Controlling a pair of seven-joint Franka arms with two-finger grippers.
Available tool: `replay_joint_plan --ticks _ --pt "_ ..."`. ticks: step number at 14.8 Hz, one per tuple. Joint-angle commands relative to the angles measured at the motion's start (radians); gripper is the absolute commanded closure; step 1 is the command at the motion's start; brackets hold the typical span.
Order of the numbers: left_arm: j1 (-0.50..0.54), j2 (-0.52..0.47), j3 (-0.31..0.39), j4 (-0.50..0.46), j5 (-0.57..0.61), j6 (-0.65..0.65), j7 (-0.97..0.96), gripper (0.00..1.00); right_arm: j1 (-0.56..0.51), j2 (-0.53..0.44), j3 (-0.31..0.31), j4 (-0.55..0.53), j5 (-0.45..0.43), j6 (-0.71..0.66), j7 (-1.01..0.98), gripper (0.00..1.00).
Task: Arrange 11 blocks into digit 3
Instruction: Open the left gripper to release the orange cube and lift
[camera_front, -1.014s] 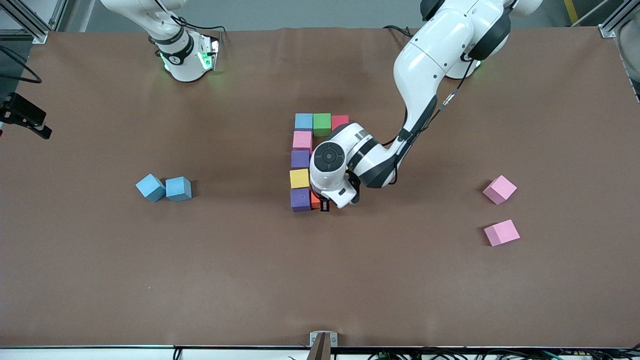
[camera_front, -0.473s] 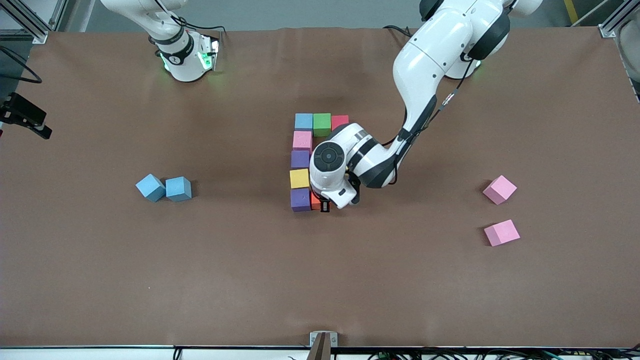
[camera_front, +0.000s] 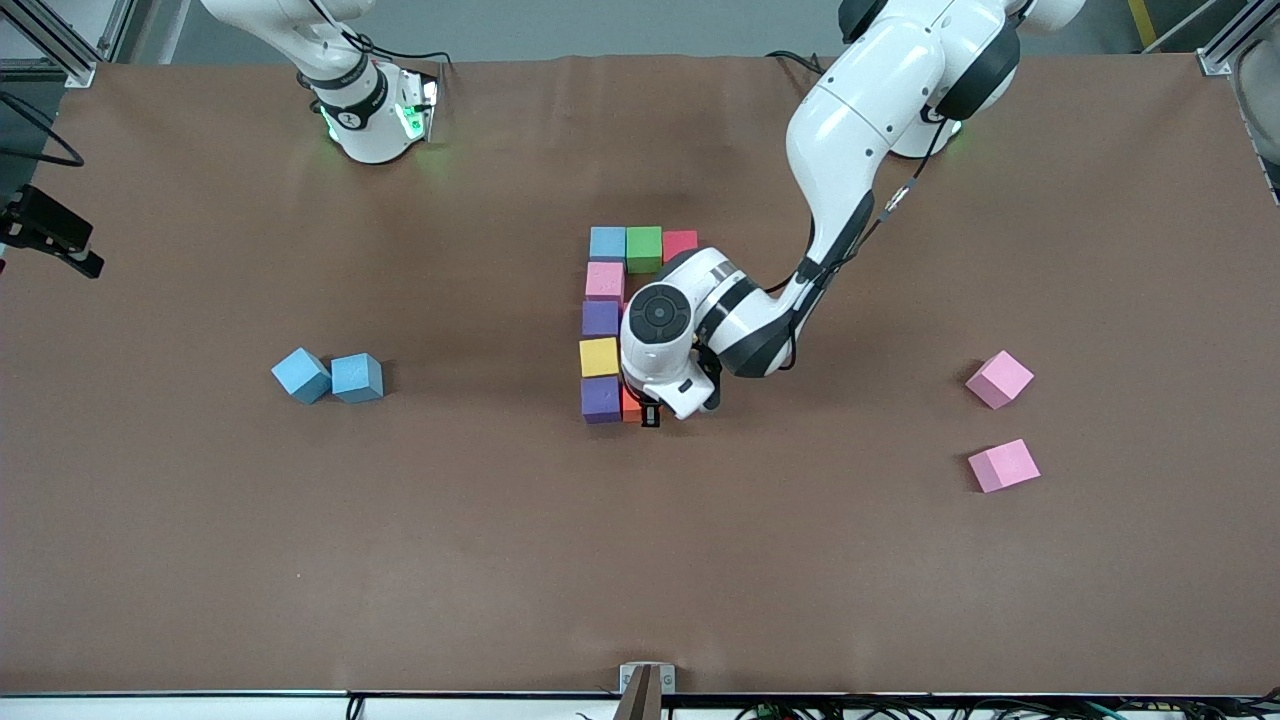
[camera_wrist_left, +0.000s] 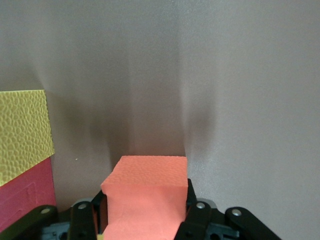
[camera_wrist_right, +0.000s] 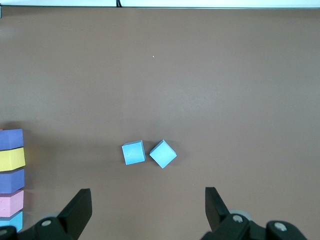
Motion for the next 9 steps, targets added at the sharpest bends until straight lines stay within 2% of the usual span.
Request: replay_joint_plan --ticks 1,3,4,9 --pt "-0.027 0.054 0.027 0.04 -0.012 0.024 -0.001 0.66 0.002 0.004 0.002 0.011 -0.001 -0.001 0.014 0.0" --pt "-0.025 0.056 0.027 0.04 -0.012 0.025 -0.001 0.37 0.002 0.004 0.002 0.011 -0.001 -0.001 0.014 0.0" --pt "-0.025 0.057 0.027 0.039 -0.012 0.034 0.002 0.0 0.002 0.004 0.002 0.011 -0.001 -0.001 0.014 0.0" --pt "-0.028 0.045 0.025 0.039 -0.01 0.041 0.007 0.0 0.002 0.004 0.002 0.011 -0.001 -0.001 0.014 0.0"
